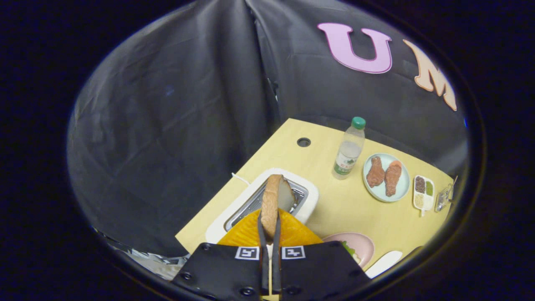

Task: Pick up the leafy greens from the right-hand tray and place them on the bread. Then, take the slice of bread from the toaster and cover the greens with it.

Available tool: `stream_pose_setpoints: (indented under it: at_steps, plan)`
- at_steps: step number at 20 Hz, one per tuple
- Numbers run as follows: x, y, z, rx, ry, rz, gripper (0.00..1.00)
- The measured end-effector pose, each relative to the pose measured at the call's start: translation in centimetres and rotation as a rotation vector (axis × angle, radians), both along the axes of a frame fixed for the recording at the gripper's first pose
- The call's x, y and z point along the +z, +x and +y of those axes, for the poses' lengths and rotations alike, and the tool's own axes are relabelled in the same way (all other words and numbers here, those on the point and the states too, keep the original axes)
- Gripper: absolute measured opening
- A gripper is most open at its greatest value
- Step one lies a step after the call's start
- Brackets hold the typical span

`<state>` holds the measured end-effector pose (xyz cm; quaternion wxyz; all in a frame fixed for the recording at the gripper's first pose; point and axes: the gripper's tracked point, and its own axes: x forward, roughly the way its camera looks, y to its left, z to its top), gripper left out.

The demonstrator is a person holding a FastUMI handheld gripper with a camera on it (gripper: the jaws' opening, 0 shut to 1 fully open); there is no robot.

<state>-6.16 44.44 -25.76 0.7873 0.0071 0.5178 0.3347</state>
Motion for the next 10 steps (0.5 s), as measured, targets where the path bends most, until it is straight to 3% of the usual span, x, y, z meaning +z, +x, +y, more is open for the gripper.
stream_pose_setpoints:
  at_steps: [4, 10]
  plan:
    - [3.1, 0.7, -2.0, -0.031, 0.062, -0.032, 0.06]
    - [4.6, 1.7, -7.2, -0.07, 0.053, -0.08, 0.05]
